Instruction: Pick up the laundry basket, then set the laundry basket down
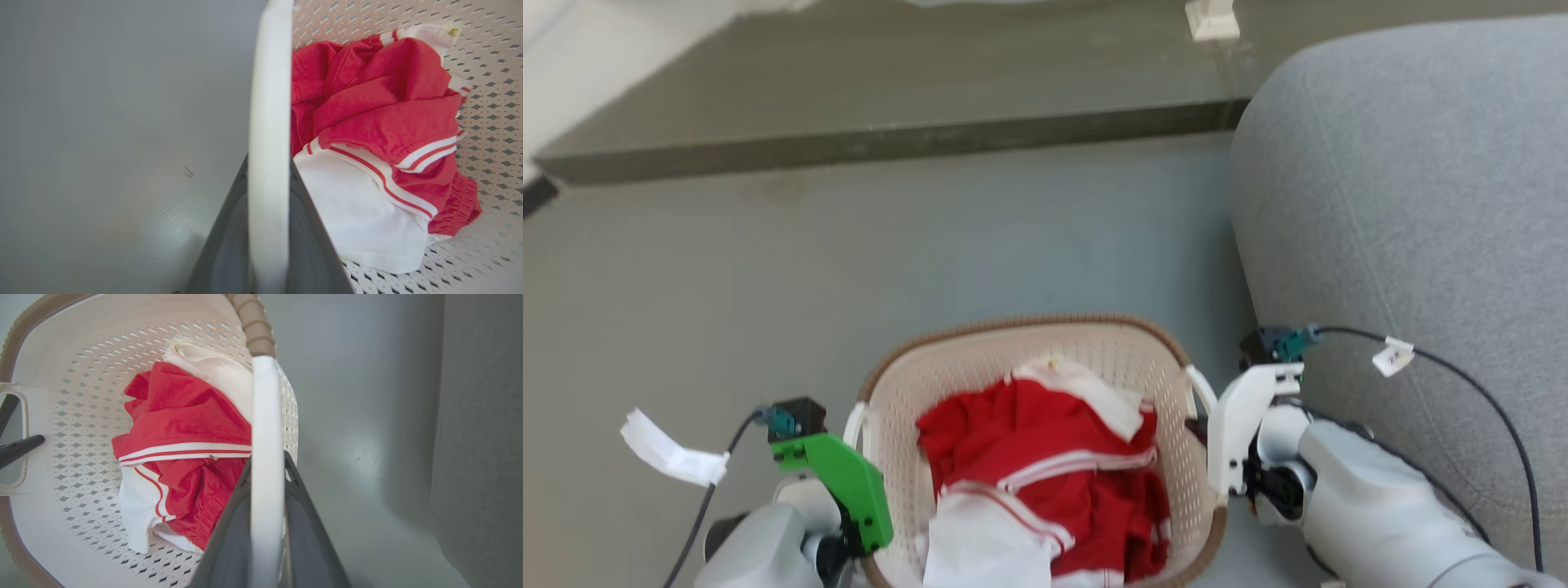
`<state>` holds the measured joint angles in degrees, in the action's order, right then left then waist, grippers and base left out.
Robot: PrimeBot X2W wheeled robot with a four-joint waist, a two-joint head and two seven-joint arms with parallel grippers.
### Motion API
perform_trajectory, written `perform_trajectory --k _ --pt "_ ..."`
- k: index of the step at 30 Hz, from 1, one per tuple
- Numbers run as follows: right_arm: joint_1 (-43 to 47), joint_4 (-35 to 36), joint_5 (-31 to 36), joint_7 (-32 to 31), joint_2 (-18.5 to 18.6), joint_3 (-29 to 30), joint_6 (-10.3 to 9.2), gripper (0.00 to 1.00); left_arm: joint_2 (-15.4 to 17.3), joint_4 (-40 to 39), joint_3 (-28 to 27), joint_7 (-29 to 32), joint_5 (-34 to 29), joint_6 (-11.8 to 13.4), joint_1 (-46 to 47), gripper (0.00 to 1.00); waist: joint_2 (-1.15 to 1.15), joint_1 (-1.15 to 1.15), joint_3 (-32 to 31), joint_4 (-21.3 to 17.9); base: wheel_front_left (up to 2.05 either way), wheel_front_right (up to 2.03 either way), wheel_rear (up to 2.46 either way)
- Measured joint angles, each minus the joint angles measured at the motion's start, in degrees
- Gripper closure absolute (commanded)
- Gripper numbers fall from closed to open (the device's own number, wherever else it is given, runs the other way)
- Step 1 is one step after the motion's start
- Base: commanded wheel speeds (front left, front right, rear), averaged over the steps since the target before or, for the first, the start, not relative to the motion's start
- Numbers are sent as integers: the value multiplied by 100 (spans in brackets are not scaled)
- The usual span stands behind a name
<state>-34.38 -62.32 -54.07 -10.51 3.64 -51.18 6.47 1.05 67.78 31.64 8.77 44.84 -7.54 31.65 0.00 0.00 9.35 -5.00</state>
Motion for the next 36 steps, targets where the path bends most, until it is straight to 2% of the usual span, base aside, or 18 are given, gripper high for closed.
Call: perform_trajectory --k 13,36 --pt "296 -49 -236 -470 -4 -191 -1 100 -4 13 145 318 155 0 -350 100 0 0 -782 -25 0 0 0" --pt "318 -57 -445 -592 22 -347 -1 100 0 -13 278 430 382 0 -380 100 0 0 -882 -46 0 0 0"
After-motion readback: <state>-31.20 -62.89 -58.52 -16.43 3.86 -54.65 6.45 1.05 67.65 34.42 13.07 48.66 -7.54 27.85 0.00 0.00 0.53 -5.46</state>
